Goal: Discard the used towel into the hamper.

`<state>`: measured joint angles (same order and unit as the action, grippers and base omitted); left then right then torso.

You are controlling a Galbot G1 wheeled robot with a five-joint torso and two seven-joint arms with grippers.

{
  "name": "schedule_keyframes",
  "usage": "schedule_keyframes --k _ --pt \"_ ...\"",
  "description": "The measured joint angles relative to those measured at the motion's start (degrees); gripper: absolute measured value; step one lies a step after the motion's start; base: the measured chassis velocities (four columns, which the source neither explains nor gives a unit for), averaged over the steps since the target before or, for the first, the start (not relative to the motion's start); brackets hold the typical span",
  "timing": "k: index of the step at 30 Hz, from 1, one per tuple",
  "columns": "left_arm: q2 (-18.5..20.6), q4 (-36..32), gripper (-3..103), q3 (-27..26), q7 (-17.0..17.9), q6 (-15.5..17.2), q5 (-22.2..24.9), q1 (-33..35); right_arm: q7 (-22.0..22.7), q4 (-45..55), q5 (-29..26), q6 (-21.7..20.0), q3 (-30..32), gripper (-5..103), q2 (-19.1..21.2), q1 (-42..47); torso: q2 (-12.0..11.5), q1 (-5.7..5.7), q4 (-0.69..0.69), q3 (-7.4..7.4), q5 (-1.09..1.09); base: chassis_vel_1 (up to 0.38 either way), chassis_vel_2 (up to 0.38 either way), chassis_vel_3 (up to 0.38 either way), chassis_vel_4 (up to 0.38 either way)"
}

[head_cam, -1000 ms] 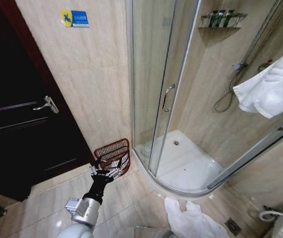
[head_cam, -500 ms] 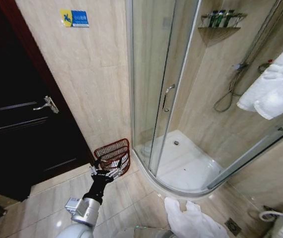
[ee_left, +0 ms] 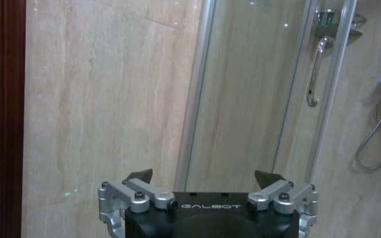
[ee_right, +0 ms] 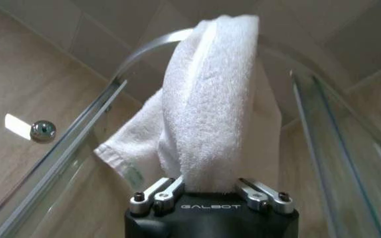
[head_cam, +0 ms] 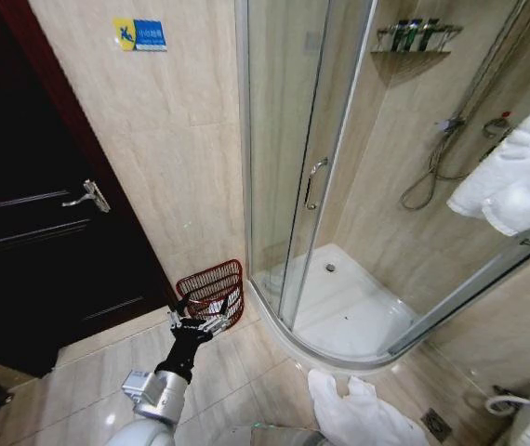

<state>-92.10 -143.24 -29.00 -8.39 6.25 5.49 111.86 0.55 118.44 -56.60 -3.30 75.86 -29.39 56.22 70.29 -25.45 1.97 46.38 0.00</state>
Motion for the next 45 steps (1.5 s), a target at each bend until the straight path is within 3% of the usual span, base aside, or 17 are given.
schedule_keyframes --k 9,12,18,24,32,34,40,45 --pt "0.0 0.0 100 0.0 0.0 0.0 0.0 0.0 -0.9 4.3 0.1 2.1 7.4 12 -3.4 8.3 0.0 0.00 0.02 0.00 -0.03 0.000 0.000 0.000 0.000" --pt "0.0 0.0 100 0.0 0.0 0.0 0.0 0.0 -1.8 7.3 0.6 4.0 10.8 12 -6.3 13.7 0.0 0.00 0.02 -0.01 -0.07 0.000 0.000 0.000 0.000" --pt "0.0 0.0 100 0.0 0.0 0.0 0.0 0.0 -2.5 11.0 2.0 6.3 12.2 12 -10.3 18.7 0.0 0.00 0.00 0.01 0.09 0.000 0.000 0.000 0.000" --pt "0.0 0.0 100 0.0 0.0 0.0 0.0 0.0 -3.4 13.6 5.4 9.5 12.7 12 -15.1 23.4 0.0 0.00 0.00 0.01 0.01 0.000 0.000 0.000 0.000" --pt "0.0 0.0 100 0.0 0.0 0.0 0.0 0.0 -4.9 15.3 10.9 14.1 10.8 12 -23.1 27.9 0.0 0.00 0.00 0.00 0.00 0.000 0.000 0.000 0.000" --pt "0.0 0.0 100 0.0 0.0 0.0 0.0 0.0 -5.0 15.3 11.4 14.3 10.6 12 -23.5 28.0 0.0 0.00 0.00 0.00 -0.01 0.000 0.000 0.000 0.000" --pt "0.0 0.0 100 0.0 0.0 0.0 0.0 0.0 -6.1 17.4 18.0 18.2 4.5 12 -31.1 29.3 0.0 0.00 0.00 0.00 -0.02 0.000 0.000 0.000 0.000" --pt "0.0 0.0 100 0.0 0.0 0.0 0.0 0.0 -8.2 17.4 22.0 21.7 0.9 12 -34.1 30.4 0.0 0.00 0.00 0.00 0.02 0.000 0.000 0.000 0.000"
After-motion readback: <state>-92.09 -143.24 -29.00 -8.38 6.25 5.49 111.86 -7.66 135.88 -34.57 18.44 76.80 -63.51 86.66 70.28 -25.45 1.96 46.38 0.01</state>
